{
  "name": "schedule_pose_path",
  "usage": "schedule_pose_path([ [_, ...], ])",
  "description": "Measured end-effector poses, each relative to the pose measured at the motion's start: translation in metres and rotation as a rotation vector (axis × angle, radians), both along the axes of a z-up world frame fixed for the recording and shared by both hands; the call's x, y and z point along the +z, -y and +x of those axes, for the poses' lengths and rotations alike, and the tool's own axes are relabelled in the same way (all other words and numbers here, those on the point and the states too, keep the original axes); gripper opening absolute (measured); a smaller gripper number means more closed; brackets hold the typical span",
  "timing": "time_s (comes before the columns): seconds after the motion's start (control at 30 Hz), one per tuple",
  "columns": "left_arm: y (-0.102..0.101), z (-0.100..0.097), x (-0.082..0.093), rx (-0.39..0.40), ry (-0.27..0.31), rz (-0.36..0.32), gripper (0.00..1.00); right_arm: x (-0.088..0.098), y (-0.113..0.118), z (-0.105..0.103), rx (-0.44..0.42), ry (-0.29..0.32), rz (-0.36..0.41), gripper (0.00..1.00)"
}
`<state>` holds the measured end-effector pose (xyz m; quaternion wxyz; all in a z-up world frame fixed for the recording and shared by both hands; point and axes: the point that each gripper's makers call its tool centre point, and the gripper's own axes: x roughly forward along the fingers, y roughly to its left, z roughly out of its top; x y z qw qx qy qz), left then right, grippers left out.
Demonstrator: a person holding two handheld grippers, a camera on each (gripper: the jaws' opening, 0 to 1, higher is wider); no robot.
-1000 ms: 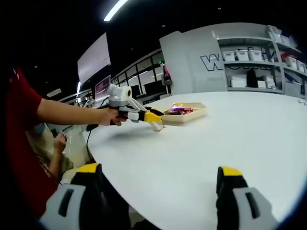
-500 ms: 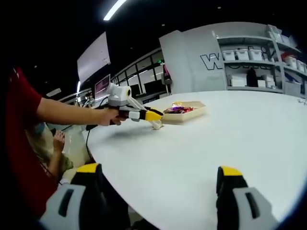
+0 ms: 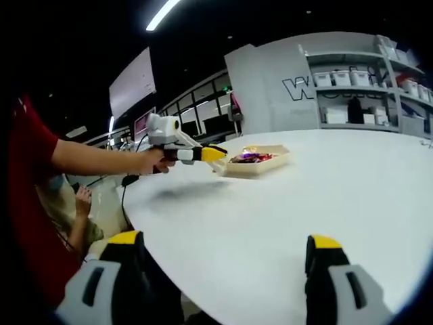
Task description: Place the target food into the container with the food tongs after gripping and lifting it, then release it inside without dropping or visibly crushing the food.
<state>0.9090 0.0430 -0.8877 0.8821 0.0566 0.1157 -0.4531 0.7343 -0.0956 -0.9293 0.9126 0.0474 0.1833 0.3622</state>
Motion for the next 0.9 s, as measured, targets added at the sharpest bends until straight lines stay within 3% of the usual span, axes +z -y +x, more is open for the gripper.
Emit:
schedule_pose_path([
  [0.23, -0.007, 0.012, 0.012, 0.023, -0.002, -0.016, 0.23, -0.001, 0.001, 0.0, -0.004, -0.002, 0.003, 0.99],
  [0.9, -0.027, 0.052, 0.022, 0.126, 0.001, -0.019, 0.23, -0.001, 0.009, 0.001, -0.026, -0.003, 0.01, 0.99],
])
